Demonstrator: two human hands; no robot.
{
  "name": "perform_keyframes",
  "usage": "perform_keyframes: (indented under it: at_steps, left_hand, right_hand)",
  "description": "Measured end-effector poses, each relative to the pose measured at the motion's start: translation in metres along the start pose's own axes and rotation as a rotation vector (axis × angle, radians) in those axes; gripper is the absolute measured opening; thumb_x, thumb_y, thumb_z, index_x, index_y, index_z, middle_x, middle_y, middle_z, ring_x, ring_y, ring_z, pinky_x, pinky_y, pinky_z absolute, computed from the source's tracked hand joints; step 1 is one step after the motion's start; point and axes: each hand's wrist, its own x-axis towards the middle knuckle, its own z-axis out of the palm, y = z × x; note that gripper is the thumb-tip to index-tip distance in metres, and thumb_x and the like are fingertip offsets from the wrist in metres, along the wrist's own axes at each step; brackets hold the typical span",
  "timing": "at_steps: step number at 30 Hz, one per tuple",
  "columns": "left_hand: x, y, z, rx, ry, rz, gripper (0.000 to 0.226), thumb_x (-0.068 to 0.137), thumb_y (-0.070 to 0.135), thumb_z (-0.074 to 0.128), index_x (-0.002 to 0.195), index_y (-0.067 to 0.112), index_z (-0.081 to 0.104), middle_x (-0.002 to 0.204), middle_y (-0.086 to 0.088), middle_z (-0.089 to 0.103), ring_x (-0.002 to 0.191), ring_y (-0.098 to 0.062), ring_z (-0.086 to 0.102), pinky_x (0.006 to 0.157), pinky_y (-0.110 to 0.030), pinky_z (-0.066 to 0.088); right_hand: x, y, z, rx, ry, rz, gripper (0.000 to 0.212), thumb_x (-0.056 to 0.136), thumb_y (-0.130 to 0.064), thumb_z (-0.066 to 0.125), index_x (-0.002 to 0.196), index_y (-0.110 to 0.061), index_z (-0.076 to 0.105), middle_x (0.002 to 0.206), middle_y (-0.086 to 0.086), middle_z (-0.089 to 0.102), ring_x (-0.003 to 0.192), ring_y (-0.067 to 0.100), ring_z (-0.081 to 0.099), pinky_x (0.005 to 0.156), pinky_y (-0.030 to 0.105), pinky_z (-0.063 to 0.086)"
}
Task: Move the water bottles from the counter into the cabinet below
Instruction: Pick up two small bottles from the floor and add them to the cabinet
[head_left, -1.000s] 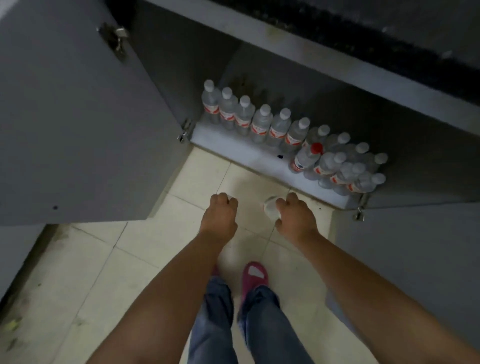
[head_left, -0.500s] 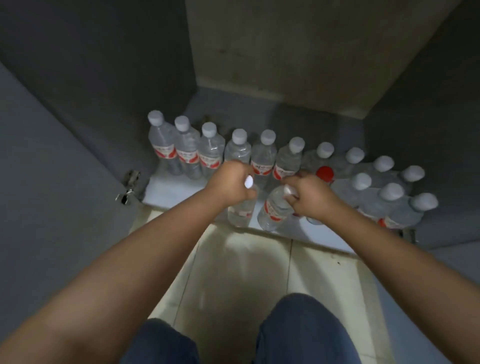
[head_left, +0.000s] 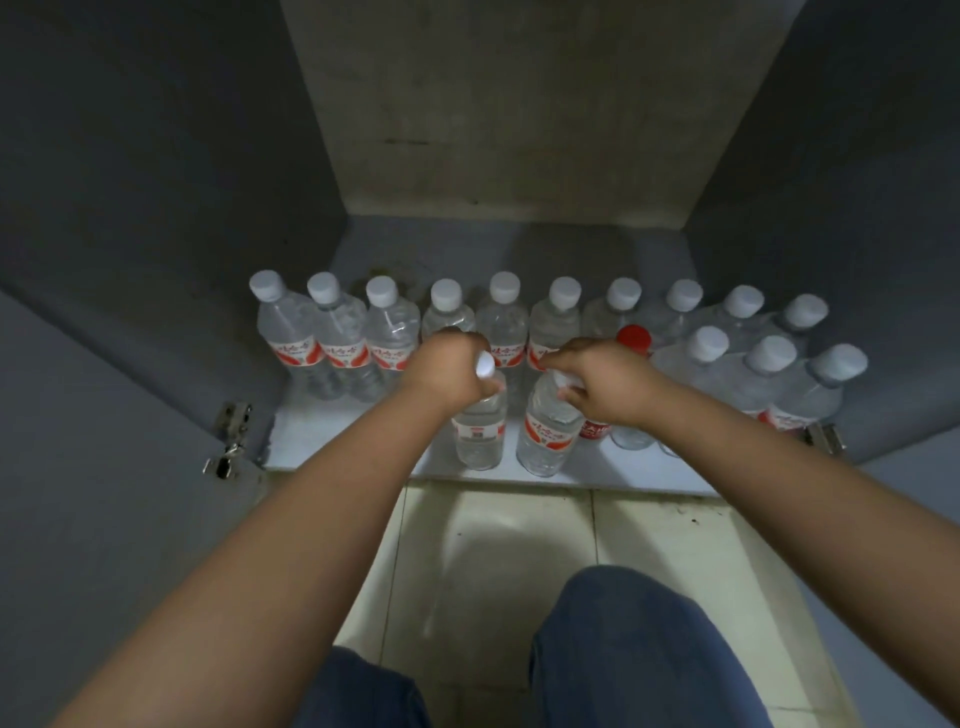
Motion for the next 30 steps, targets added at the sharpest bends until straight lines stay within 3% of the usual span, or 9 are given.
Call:
perform_keyframes:
  at_steps: [5,8,12,17,20,24,28,30]
  left_hand:
    - [0.003,-0.001,-0.004,0.056,-0.081,0.074,0.036,0.085,0.019,0.063,0.12,0.009,0.061,0.124,-0.014,0.062,0.115,-0.029,0.057,0.094,-0.032,0.047]
    - [0.003,-0.011,-0.011,0.067,-0.152,0.165,0.046,0.082,0.009,0.065,0.127,0.017,0.057,0.132,-0.007,0.06,0.121,-0.024,0.055,0.101,-0.031,0.045]
    - [0.002,-0.024,-0.019,0.101,-0.156,0.174,0.047,0.084,-0.001,0.059,0.128,0.014,0.055,0.133,-0.009,0.058,0.121,-0.027,0.055,0.103,-0.035,0.046]
    - [-0.007,-0.026,-0.019,0.085,-0.153,0.155,0.04,0.086,0.002,0.059,0.125,0.008,0.057,0.129,-0.013,0.061,0.119,-0.029,0.056,0.102,-0.036,0.046]
    - [-0.013,-0.019,-0.019,0.151,-0.157,0.17,0.037,0.087,0.015,0.06,0.124,0.01,0.058,0.125,-0.013,0.062,0.114,-0.029,0.058,0.096,-0.038,0.048]
    - [-0.02,-0.01,-0.014,0.314,-0.059,0.047,0.039,0.093,0.041,0.05,0.12,0.013,0.055,0.116,-0.013,0.064,0.107,-0.029,0.06,0.084,-0.035,0.049]
    - [-0.018,0.0,-0.001,0.146,0.026,-0.252,0.049,0.095,0.049,0.039,0.113,0.007,0.056,0.114,-0.015,0.064,0.107,-0.032,0.061,0.083,-0.036,0.049]
    - [-0.016,0.0,0.001,0.096,0.017,-0.31,0.053,0.095,0.052,0.035,0.117,0.007,0.053,0.118,-0.017,0.062,0.11,-0.033,0.059,0.086,-0.037,0.049]
  right_hand:
    - [-0.004,0.003,0.005,0.021,0.013,-0.007,0.051,0.093,-0.012,0.051,0.142,-0.022,0.038,0.14,0.014,0.048,0.124,0.031,0.049,0.104,0.036,0.042]
    - [-0.003,0.004,0.006,0.033,0.024,-0.009,0.051,0.094,-0.013,0.05,0.142,-0.021,0.037,0.146,0.012,0.043,0.13,0.029,0.045,0.107,0.037,0.039]
    - [-0.001,0.004,0.005,0.046,0.031,-0.012,0.05,0.094,-0.012,0.049,0.142,-0.018,0.037,0.146,0.012,0.043,0.129,0.03,0.045,0.107,0.036,0.039]
    - [-0.003,0.003,0.007,0.046,0.038,0.003,0.051,0.094,-0.011,0.049,0.142,-0.02,0.037,0.146,0.011,0.041,0.13,0.029,0.045,0.107,0.036,0.04]
    - [-0.004,0.003,0.008,0.038,0.04,0.002,0.051,0.094,-0.01,0.05,0.142,-0.019,0.036,0.146,0.012,0.042,0.13,0.029,0.044,0.108,0.036,0.04]
    - [-0.006,0.003,0.009,0.028,0.046,0.0,0.052,0.094,-0.01,0.05,0.143,-0.019,0.035,0.148,0.012,0.04,0.132,0.029,0.042,0.11,0.037,0.038]
    - [-0.01,0.0,0.007,0.015,0.049,-0.003,0.052,0.094,-0.011,0.05,0.143,-0.02,0.035,0.149,0.01,0.039,0.134,0.027,0.041,0.11,0.034,0.036]
    - [-0.011,-0.001,0.006,0.019,0.05,0.009,0.051,0.094,-0.012,0.05,0.143,-0.021,0.036,0.149,0.009,0.039,0.134,0.026,0.04,0.109,0.033,0.035]
